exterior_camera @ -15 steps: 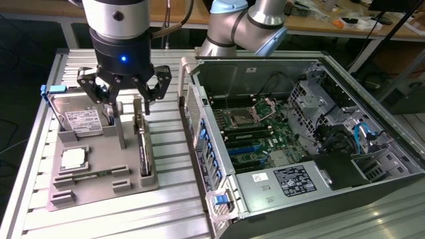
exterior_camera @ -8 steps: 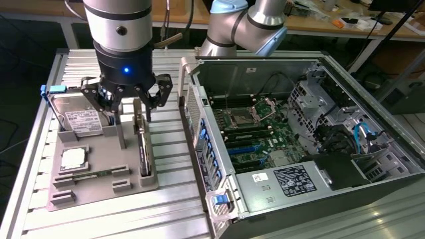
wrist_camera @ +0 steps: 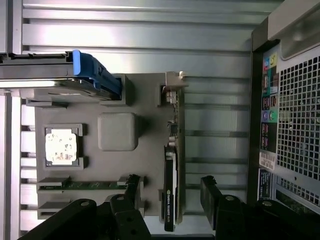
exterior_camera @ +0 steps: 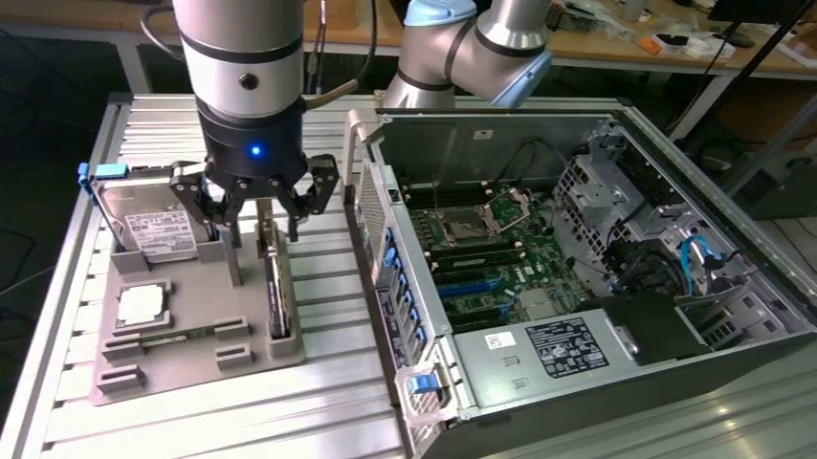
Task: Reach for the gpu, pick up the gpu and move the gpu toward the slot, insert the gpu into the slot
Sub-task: 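Pick up the gpu and move the gpu toward the slot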
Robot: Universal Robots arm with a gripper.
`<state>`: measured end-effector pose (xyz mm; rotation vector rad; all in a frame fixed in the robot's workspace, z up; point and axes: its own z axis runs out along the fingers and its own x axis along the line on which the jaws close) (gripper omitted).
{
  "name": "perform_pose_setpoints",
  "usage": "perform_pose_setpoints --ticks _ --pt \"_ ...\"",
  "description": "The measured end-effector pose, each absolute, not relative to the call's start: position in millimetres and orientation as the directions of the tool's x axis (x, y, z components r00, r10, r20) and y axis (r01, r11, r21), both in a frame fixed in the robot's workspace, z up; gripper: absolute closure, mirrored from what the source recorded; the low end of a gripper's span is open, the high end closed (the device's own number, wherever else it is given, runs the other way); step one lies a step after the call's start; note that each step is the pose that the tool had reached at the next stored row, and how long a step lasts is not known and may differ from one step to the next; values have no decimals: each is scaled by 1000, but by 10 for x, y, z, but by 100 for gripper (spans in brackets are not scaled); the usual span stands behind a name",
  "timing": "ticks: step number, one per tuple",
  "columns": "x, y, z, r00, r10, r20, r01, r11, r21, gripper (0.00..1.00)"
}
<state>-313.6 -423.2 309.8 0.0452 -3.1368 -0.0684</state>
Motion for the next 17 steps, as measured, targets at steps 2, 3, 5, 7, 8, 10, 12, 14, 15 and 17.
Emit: perform_pose_setpoints --ticks 2,3,5,7,8,10,12,14,15,17 --pt "-3128 -4233 3059 -1000 -29 3 -29 999 44 40" --pt "-3128 -4235 3038 -1000 -29 3 -29 999 44 40" --pt "-3127 -4238 3002 -1000 -29 3 -29 999 44 40" --pt "-3127 -4240 2966 -1000 -29 3 -29 999 44 40" --pt "-3127 -4242 2947 -1000 -29 3 -29 999 44 40" --pt "-3127 -4245 2910 -1000 -29 3 -29 999 44 40" --pt "-3127 -4248 2874 -1000 -29 3 -29 999 44 40" --pt "-3127 -4251 2839 -1000 -29 3 -29 999 44 40" --pt "-3127 -4253 2818 -1000 -29 3 -29 999 44 40" --pt "-3127 -4257 2771 -1000 -29 3 -29 999 44 40"
